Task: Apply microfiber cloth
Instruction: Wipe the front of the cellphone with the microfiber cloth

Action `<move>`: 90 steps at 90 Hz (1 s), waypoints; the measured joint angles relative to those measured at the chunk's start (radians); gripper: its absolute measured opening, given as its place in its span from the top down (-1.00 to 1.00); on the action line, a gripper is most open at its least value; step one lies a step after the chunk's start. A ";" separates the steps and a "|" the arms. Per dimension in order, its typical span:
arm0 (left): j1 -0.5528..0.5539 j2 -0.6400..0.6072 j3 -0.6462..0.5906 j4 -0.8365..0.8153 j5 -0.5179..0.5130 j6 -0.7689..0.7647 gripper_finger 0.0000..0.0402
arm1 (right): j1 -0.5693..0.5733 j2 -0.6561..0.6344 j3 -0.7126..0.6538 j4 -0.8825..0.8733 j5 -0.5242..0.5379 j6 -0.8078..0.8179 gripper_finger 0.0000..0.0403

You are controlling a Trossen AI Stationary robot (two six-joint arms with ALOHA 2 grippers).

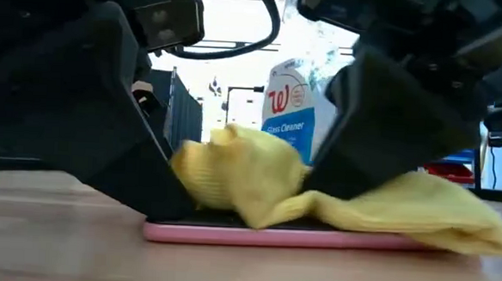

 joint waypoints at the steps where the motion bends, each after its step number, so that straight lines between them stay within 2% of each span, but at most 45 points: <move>1: -0.001 0.000 0.000 0.000 0.000 0.000 -0.68 | 0.001 -0.002 0.000 -0.013 -0.005 0.003 1.00; 14: -0.007 0.000 -0.001 0.001 0.000 0.001 -0.68 | 0.034 -0.026 -0.001 -0.148 -0.011 0.053 1.00; 25: -0.007 0.000 -0.003 0.004 0.001 0.003 -0.68 | 0.053 -0.059 -0.006 -0.193 -0.028 0.081 1.00; 33: -0.007 0.000 -0.003 0.005 0.009 0.012 -0.68 | 0.056 -0.084 -0.011 -0.136 -0.021 0.060 1.00; 53: -0.008 0.002 -0.006 0.013 -0.004 0.029 -0.68 | 0.003 -0.050 -0.007 0.203 0.019 -0.109 1.00; 70: -0.009 -0.029 -0.008 0.004 -0.006 0.048 -0.68 | -0.029 -0.044 -0.007 0.167 0.024 -0.121 1.00; 90: -0.011 -0.096 -0.014 -0.029 0.004 0.047 -0.68 | -0.002 -0.078 -0.007 0.116 0.031 -0.122 1.00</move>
